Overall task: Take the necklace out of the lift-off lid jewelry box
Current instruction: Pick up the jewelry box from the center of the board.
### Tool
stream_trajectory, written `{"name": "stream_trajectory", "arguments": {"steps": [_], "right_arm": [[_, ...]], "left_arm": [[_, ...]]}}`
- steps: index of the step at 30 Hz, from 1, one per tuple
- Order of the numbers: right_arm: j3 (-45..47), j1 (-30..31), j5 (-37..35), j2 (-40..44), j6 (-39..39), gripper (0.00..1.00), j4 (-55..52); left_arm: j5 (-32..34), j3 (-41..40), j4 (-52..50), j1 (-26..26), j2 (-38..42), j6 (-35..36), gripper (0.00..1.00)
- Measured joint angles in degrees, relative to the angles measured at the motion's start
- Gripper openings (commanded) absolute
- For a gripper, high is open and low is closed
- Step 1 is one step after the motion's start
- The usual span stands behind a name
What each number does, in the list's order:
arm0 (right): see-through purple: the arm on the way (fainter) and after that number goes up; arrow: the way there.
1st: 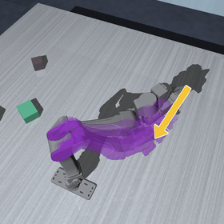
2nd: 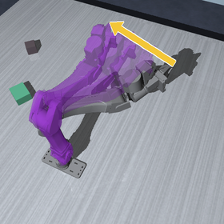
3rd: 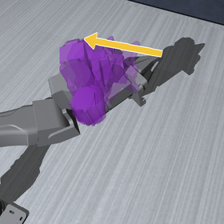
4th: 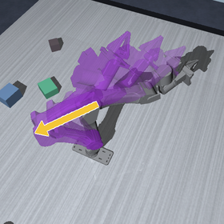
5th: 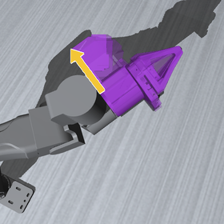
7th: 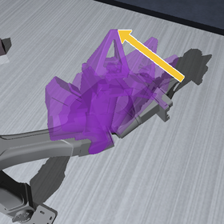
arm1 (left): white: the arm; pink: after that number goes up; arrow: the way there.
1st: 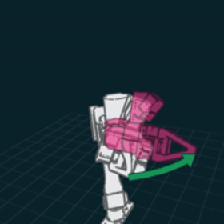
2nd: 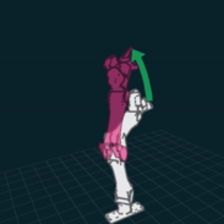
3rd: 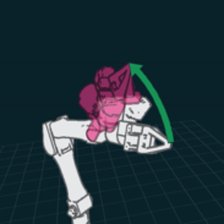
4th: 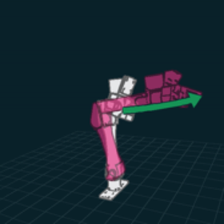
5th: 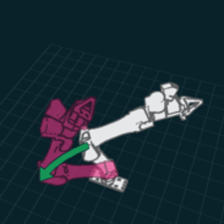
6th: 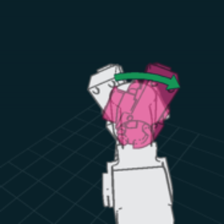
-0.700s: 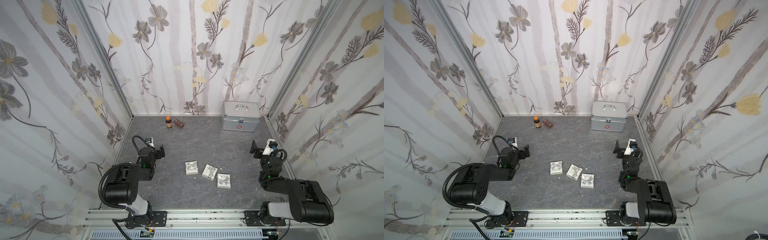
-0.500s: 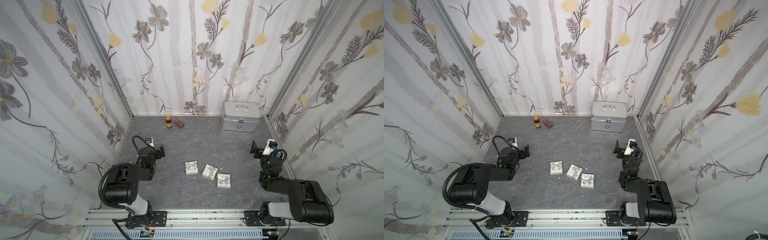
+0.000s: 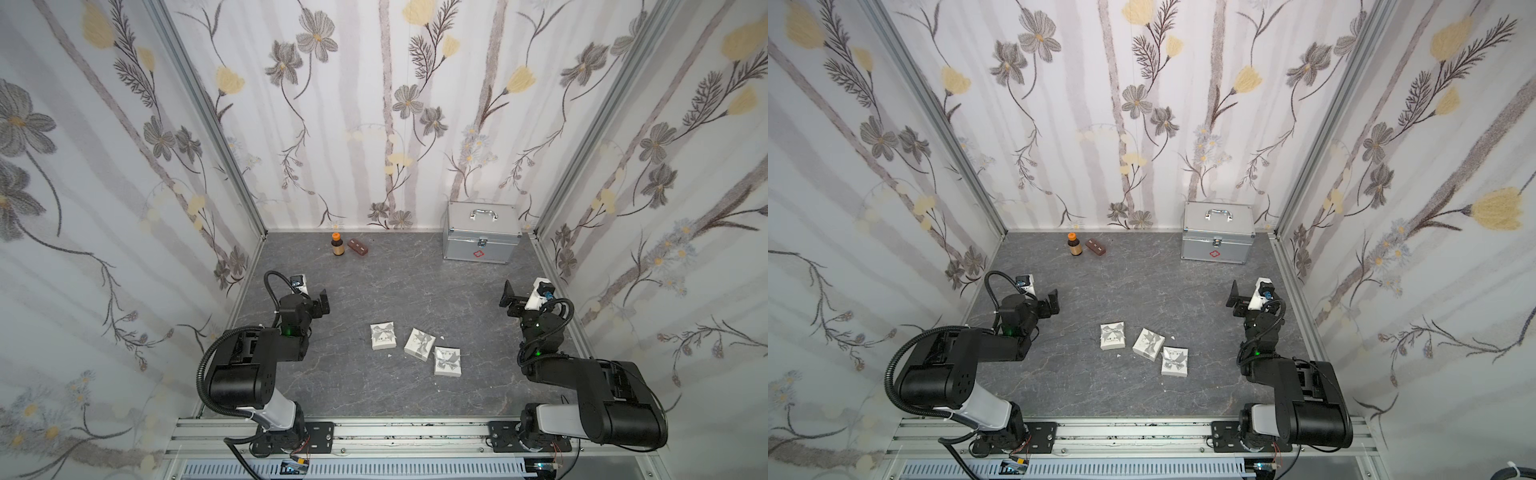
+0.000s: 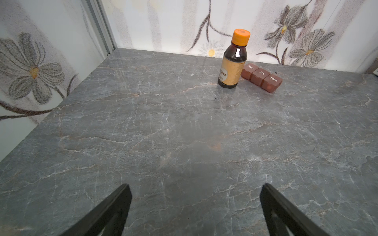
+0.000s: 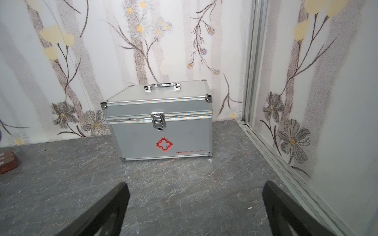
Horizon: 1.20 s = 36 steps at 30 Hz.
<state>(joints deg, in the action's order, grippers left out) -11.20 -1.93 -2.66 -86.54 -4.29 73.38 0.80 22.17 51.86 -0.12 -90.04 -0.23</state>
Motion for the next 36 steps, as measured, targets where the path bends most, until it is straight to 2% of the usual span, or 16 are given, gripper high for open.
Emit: {"name": "stream_trajectory", "arguments": {"steps": [12, 17, 20, 23, 28, 33, 36], "right_arm": [[-0.04, 0.0, 0.0, 0.13, 0.0, 1.0, -0.22], [-2.16, 1.64, -2.05, 6.14, 0.02, 1.0, -6.69], [-6.8, 4.31, -4.81, 11.08, -0.02, 1.0, -16.74], [-14.47, 9.62, -8.35, 13.77, -0.68, 1.0, -31.91], [-27.47, 17.38, -10.62, 13.94, -8.35, 0.98, -61.05], [-30.49, 24.5, -9.62, 14.12, -17.11, 0.98, -84.08], [-30.51, 30.05, -7.63, 14.03, -21.55, 0.96, -93.77]], "left_arm": [[0.55, 0.0, 0.0, -0.04, 0.0, -0.02, 1.0], [3.26, -0.17, -1.66, -0.42, 2.97, -0.33, 1.0], [5.46, -0.2, -4.66, -1.05, 8.31, -0.63, 1.0], [7.02, 0.98, -10.62, -2.4, 14.43, -1.31, 1.0], [8.7, 2.64, -18.91, -6.71, 23.06, -2.05, 1.0], [10.19, 7.41, -27.21, -12.33, 24.52, -1.73, 1.0], [10.78, 9.55, -31.19, -17.09, 24.52, -0.42, 1.0]]}}
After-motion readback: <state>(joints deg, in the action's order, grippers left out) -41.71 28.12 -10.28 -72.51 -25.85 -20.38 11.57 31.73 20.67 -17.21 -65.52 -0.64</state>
